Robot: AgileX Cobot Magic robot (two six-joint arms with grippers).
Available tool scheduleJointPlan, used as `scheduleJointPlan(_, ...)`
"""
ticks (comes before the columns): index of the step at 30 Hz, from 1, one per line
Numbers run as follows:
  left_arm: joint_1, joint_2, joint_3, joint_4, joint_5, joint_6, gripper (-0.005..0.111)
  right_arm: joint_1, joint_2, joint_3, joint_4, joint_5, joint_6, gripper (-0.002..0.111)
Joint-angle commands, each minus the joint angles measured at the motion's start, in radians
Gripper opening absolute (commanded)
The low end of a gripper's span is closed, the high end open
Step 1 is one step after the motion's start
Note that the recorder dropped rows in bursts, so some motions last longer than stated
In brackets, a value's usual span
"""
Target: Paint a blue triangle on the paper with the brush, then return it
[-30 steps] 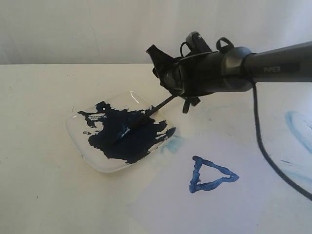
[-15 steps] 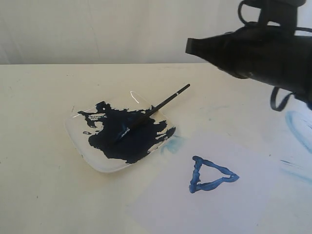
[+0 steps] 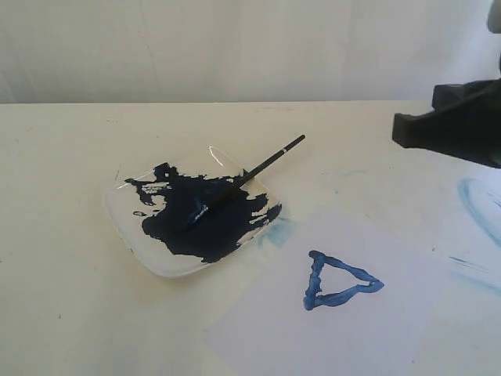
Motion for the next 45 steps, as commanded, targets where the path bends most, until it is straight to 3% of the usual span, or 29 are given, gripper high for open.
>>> scheduleJointPlan(1,0.002,-0.007,0.006,0.002,0.005,0.003,0.0,0.001,-0.105,0.063,0.01,0.154,-0.108,0.0)
scheduleJointPlan(6,0.002,-0.007,0.006,0.002,0.005,0.003,0.0,0.001,-0.243,0.111,0.01,0.426,-0.177,0.0)
scheduleJointPlan(21,0.025,-0.024,0.006,0.001,0.005,0.003,0.0,0.001,-0.32,0.159,0.01,0.411,-0.154,0.0)
scheduleJointPlan(26,0.169,-0.125,0.006,0.002,0.005,0.003,0.0,0.001,-0.32,0.159,0.01,0.411,-0.154,0.0)
scheduleJointPlan(33,0.471,-0.413,0.006,0.007,0.005,0.003,0.0,0.001,-0.32,0.159,0.01,0.407,-0.154,0.0)
scheduleJointPlan(36,0.569,-0.534,0.006,0.012,0.008,0.003,0.0,0.001,-0.32,0.159,0.01,0.407,-0.154,0.0)
scheduleJointPlan(39,0.613,-0.633,0.006,0.011,0.008,0.003,0.0,0.001,-0.32,0.159,0.01,0.407,-0.154,0.0)
scheduleJointPlan(45,0.62,-0.646,0.006,0.025,0.006,0.003,0.0,0.001,-0.32,0.161,0.01,0.419,-0.154,0.0)
